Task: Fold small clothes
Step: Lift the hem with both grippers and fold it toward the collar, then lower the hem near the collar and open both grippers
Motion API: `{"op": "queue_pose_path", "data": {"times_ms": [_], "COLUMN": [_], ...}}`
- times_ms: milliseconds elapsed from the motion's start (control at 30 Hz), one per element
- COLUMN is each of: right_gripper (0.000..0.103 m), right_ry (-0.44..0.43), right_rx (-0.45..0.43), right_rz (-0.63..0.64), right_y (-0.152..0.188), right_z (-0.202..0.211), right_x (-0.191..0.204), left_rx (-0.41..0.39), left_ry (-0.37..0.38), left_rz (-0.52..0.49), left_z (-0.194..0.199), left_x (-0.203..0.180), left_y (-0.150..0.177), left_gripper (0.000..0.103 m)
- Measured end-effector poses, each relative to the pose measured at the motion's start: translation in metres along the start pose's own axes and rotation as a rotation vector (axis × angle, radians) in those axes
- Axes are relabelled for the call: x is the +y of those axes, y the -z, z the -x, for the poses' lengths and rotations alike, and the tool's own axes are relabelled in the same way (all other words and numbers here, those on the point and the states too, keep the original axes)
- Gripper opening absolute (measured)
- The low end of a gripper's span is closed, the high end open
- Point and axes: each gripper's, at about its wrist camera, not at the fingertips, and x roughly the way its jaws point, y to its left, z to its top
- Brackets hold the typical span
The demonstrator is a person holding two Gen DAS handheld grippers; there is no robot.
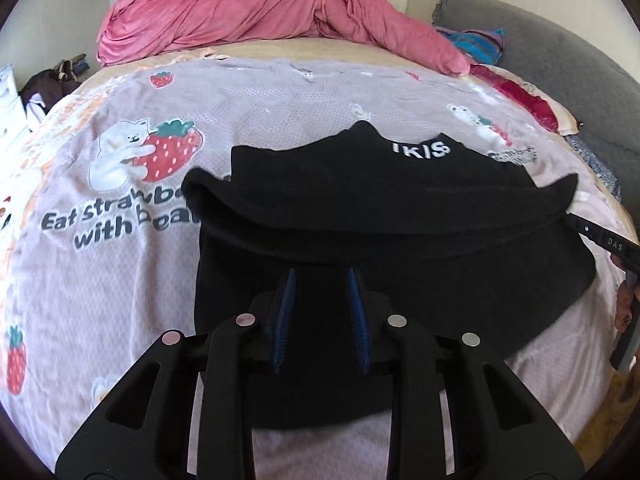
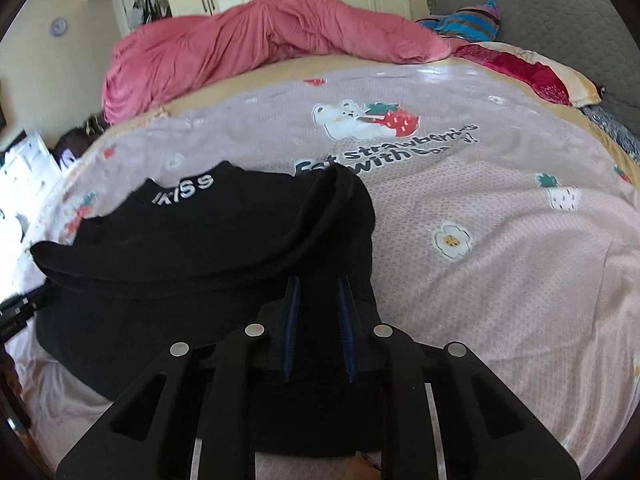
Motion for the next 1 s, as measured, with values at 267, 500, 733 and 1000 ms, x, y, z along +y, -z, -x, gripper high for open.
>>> {"op": "queue_pose_path", "data": {"times_ms": [267, 500, 733, 1000], "right_gripper": [0.018, 0.018, 0.019, 0.036], "right_ry": [0.007, 0.033, 0.061, -0.004], "right_rx": [0.006, -0.039, -0.066, 0.009], "right_rz": [-0.026, -0.059, -0.085, -0.091], "right_y": [-0.027, -0.049, -0.053, -0.054], "right_z": [-0.027, -0.04, -0.041, -0.059], "right_x": [0.003, -0.009, -0.023, -0.032], "left_rx": [-0.021, -0.161, -0.137, -0.002], "left_ry": [0.041, 0.039, 0.041, 0.131], "left_rz": [0.081, 0.176, 0.273, 0.307], "left_z": [-0.022, -0.002, -0.004, -0.043], "left_x": [0.015, 0.043, 0.078, 0.078], "left_y": [-0.03, -0.056, -0.055, -0.044], "left_gripper": [0.019, 0.019, 0.019, 0.032]}}
